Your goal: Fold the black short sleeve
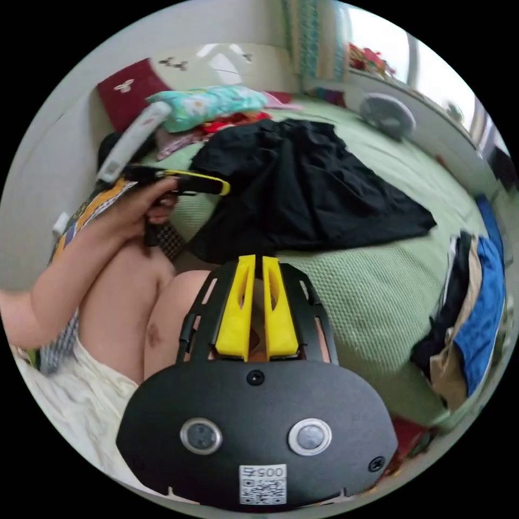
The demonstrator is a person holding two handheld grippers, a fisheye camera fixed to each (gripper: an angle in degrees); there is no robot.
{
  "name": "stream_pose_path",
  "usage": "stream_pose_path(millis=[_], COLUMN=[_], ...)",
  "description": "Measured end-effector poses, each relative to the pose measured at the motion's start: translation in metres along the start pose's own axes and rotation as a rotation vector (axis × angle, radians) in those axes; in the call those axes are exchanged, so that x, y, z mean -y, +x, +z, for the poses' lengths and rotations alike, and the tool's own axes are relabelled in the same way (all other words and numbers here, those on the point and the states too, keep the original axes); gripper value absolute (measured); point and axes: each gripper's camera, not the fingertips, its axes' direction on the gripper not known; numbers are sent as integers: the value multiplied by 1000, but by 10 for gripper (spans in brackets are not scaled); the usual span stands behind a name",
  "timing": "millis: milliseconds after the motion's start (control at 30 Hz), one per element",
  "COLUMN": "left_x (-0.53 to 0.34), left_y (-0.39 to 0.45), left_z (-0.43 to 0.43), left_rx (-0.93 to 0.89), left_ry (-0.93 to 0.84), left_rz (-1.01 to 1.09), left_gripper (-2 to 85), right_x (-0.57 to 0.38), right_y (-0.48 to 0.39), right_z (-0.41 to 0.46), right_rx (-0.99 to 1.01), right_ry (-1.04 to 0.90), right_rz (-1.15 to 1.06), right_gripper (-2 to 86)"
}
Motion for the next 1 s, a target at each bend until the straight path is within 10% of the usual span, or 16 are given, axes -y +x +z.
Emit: stream_pose_path(millis=[400, 1000], left_x=[-58, -118], left_y=[-9, -51], left_z=[-71, -114], left_rx=[192, 139], left_ry=[348, 421], left_rz=[-199, -410], left_gripper=[7, 8], right_x=[83, 173], right_y=[62, 87], right_z=[34, 86], right_rx=[-75, -252], right_ry=[-44, -131], right_rz=[287, 358], right_gripper=[109, 90])
